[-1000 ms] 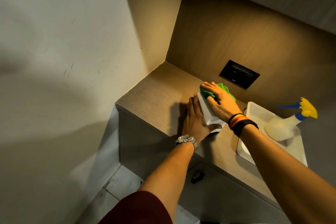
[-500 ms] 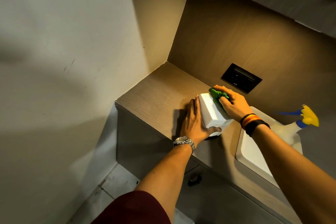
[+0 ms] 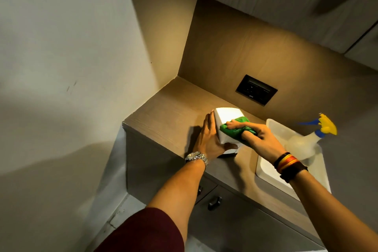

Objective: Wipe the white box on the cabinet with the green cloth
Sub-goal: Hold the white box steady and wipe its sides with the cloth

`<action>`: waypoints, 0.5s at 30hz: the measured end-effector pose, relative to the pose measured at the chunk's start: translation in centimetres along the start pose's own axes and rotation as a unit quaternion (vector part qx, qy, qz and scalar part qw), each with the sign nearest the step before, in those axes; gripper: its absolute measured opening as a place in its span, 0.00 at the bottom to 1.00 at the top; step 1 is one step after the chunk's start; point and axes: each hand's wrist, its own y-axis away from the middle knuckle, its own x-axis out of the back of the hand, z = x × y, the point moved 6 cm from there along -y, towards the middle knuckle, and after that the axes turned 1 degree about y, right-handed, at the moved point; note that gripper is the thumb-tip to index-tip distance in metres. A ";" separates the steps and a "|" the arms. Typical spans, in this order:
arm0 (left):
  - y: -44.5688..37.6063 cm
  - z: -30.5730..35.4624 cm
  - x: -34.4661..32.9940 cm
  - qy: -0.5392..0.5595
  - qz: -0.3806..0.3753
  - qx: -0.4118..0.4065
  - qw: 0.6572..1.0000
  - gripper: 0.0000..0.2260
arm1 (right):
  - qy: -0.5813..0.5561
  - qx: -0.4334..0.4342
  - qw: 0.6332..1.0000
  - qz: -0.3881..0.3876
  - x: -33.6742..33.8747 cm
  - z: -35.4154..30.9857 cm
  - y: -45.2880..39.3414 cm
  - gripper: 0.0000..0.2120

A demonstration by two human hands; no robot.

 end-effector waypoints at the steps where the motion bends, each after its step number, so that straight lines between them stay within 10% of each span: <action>1: -0.1 0.1 0.1 0.000 -0.013 0.008 1.000 0.60 | -0.016 -0.013 1.000 0.010 0.7 -0.2 0.5 0.17; 6: -2.3 0.2 2.4 -0.034 -0.113 0.003 0.993 0.59 | -0.192 -0.036 0.969 0.154 5.2 1.3 3.4 0.20; 10: -4.5 -0.8 5.6 -0.080 -0.193 0.027 0.977 0.67 | -0.462 -0.173 0.831 0.255 5.4 8.0 5.1 0.17; 15: -5.3 2.6 7.4 -0.218 -0.197 -0.069 0.953 0.60 | -0.518 -0.213 0.770 0.305 2.0 10.7 4.4 0.16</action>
